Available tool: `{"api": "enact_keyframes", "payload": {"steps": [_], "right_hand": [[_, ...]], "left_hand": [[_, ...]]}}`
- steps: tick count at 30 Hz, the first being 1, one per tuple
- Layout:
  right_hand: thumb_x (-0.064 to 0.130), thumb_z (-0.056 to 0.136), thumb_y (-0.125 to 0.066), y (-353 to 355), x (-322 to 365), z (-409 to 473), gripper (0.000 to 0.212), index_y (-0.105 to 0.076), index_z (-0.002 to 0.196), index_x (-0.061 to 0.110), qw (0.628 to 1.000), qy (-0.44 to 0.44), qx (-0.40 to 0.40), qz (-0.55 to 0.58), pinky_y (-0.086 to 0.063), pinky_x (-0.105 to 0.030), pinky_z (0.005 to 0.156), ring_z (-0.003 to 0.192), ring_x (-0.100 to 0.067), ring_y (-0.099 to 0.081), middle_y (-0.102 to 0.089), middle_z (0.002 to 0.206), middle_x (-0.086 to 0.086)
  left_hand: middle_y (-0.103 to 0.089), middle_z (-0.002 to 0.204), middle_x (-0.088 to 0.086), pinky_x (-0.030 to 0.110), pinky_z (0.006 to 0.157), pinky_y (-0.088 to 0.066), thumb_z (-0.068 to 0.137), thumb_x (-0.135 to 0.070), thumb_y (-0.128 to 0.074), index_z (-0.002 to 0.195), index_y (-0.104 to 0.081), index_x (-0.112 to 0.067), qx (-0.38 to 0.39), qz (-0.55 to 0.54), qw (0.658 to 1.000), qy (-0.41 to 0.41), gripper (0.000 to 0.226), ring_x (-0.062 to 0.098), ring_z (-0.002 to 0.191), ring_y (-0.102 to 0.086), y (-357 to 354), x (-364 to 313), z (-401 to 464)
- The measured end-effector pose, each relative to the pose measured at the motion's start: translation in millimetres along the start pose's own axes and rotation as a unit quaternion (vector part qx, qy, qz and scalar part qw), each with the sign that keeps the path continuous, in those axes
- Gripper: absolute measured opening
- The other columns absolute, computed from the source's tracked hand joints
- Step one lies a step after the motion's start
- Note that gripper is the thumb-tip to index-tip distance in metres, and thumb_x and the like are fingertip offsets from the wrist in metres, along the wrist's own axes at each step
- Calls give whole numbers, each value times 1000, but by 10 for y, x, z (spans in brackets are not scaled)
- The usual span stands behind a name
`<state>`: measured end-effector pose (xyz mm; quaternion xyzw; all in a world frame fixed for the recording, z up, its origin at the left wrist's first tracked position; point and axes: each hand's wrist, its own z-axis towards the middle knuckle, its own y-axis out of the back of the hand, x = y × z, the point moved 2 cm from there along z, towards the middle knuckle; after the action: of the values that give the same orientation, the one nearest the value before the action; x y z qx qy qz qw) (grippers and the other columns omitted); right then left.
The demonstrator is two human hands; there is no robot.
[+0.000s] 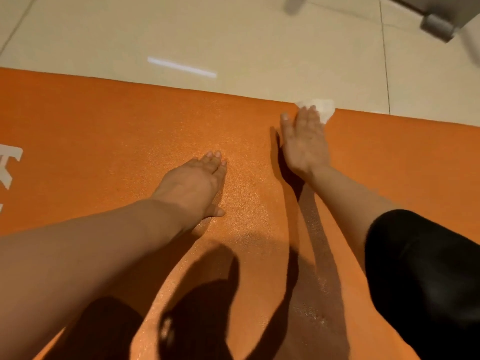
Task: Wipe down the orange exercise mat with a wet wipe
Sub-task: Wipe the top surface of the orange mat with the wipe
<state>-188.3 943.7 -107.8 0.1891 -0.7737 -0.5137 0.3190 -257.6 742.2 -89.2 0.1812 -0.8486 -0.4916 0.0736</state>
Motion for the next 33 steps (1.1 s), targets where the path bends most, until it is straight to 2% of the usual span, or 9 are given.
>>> {"api": "enact_keyframes", "payload": {"steps": [4,8,12,15,20,23,26,30,33], "right_hand": [[49,103,-13,-347,733,-337,67,0,154,9,983,172,41,38,8,-28,120,149,-15,8,6,163,-7],[51,102,-6,-351,463,-441,67,-2,155,12,962,263,24,-73,6,-34,121,149,-12,8,5,163,-4],[55,95,2,-182,-270,-497,75,-3,155,11,983,135,-31,-119,10,-31,119,149,-15,7,5,163,-6],[51,100,-2,-214,-203,-542,69,1,155,8,997,19,-32,-71,10,-34,120,149,-18,11,9,162,-9],[46,103,-8,-494,634,-758,63,0,155,11,975,218,48,-23,8,-35,121,148,-15,14,10,162,-5],[52,100,-1,-432,439,-748,64,1,155,19,951,292,58,-87,8,-37,121,148,-12,13,9,162,3],[56,91,11,-303,-53,-725,72,3,155,24,971,206,-2,-125,12,-37,119,148,-13,14,10,162,5],[50,100,-1,-401,66,-854,65,2,155,15,995,45,-25,-82,9,-40,120,148,-21,15,11,162,-2],[53,97,5,-586,576,-922,69,7,154,14,991,118,2,-58,7,-42,121,147,-24,20,15,161,-5]], "left_hand": [[1,162,6,30,118,-3,88,-55,-56,154,0,-14,-8,-19,1000,20,96,18,149,-2,16,-24,-44],[13,161,0,40,119,5,92,-58,-43,154,7,-19,-35,-33,998,46,89,13,148,11,-107,-18,-155],[27,157,0,44,118,10,97,-55,-28,150,20,-18,-31,-45,994,90,81,14,145,21,-241,-79,-197],[25,158,1,44,118,10,98,-53,-30,151,19,-17,-54,-48,992,103,80,14,145,20,-255,-108,-203],[18,160,2,41,119,7,98,-51,-37,154,7,-18,-104,-85,983,122,79,16,147,16,-259,-144,-280],[22,159,4,39,118,9,93,-59,-40,153,8,-17,-118,-125,973,157,88,17,146,20,-282,-144,-399],[18,160,2,36,118,11,90,-58,-49,154,4,-19,-124,-143,971,147,92,16,147,16,-367,-97,-606],[4,162,-1,31,117,10,91,-51,-53,155,-8,-19,-144,-180,960,159,84,15,149,1,-501,-104,-849],[-2,162,1,32,118,7,92,-45,-55,154,-14,-16,-156,-211,950,168,80,16,148,-5,-542,-204,-913]]}}
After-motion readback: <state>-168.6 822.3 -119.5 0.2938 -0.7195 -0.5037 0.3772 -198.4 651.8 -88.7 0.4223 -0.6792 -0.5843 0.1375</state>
